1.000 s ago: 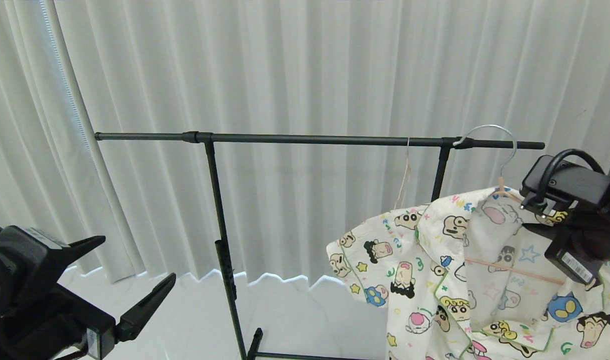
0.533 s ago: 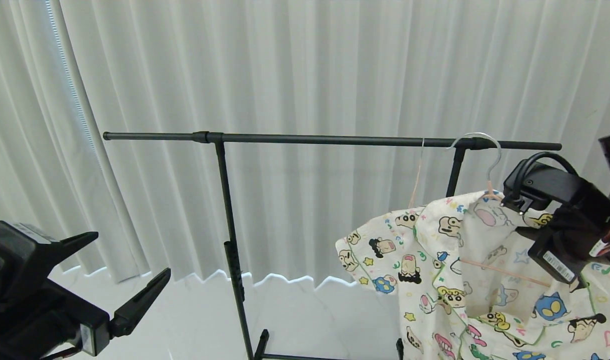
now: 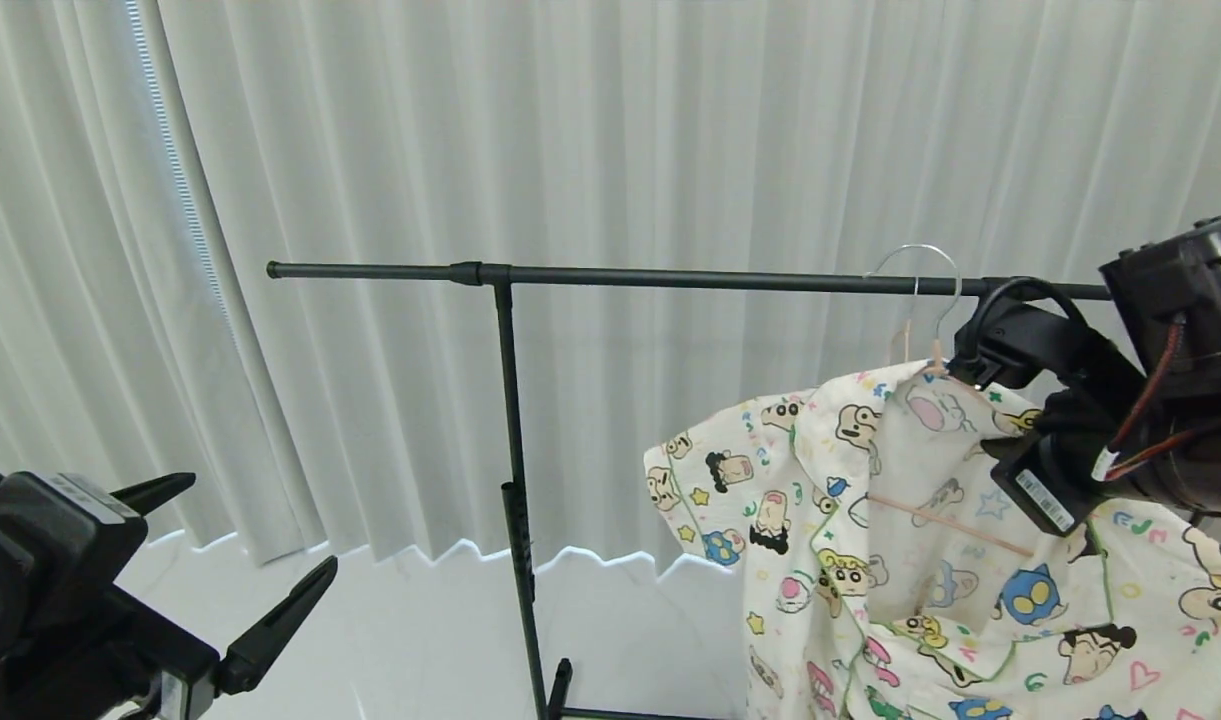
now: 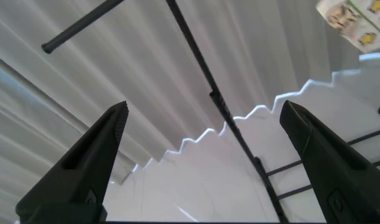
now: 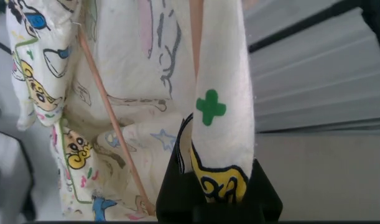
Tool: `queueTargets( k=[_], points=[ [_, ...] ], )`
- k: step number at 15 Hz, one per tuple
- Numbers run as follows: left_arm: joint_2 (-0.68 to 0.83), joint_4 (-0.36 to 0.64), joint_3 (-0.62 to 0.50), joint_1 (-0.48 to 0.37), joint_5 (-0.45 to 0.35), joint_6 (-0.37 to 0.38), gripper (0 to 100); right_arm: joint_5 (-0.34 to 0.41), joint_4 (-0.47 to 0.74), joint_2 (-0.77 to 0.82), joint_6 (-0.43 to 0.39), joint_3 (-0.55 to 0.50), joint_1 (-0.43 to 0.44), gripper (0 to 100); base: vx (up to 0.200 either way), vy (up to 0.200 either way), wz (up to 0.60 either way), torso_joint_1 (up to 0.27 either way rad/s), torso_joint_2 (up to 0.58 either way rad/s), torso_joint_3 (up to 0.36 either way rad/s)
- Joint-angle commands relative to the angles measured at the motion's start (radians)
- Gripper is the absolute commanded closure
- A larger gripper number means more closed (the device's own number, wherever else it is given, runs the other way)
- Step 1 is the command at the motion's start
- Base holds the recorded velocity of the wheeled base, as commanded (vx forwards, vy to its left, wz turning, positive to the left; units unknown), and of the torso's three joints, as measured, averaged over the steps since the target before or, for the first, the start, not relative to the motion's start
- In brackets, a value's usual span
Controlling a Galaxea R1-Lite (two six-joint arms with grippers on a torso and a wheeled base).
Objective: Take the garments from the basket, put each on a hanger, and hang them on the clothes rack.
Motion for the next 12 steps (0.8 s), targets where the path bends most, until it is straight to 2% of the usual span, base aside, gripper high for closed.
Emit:
queueTargets(
  k=[1,2,7,8,10,12],
  points=[
    [0.001,-0.001,0.003,0.000,0.000,0.003,0,-0.001,0.099,0.090,0.063,-0.120,0.009,100,0.000,0.000,0.00,0.000,0.00,0.000],
    [0.001,-0.001,0.003,0.000,0.000,0.001,0,-0.001,0.128,0.105,0.085,-0.153,0.010,100,0.000,0.000,0.00,0.000,0.00,0.000],
    [0.003,-0.001,0.002,0.001,0.000,0.004,0,-0.009,0.469,0.260,0.379,-0.461,0.070,100,0.000,0.000,0.00,0.000,0.00,0.000],
    [0.003,-0.001,0.000,0.001,0.001,0.004,0,-0.048,0.513,0.288,0.424,-0.502,0.081,100,0.000,0.000,0.00,0.000,0.00,0.000],
    [0.004,-0.001,-0.004,0.001,0.021,0.004,0,-0.122,0.521,0.329,0.478,-0.528,0.096,100,0.000,0.000,0.00,0.000,0.00,0.000],
    [0.004,-0.001,-0.004,0.001,0.029,0.004,0,-0.140,0.518,0.335,0.479,-0.533,0.105,100,0.000,0.000,0.00,0.000,0.00,0.000]
  ],
)
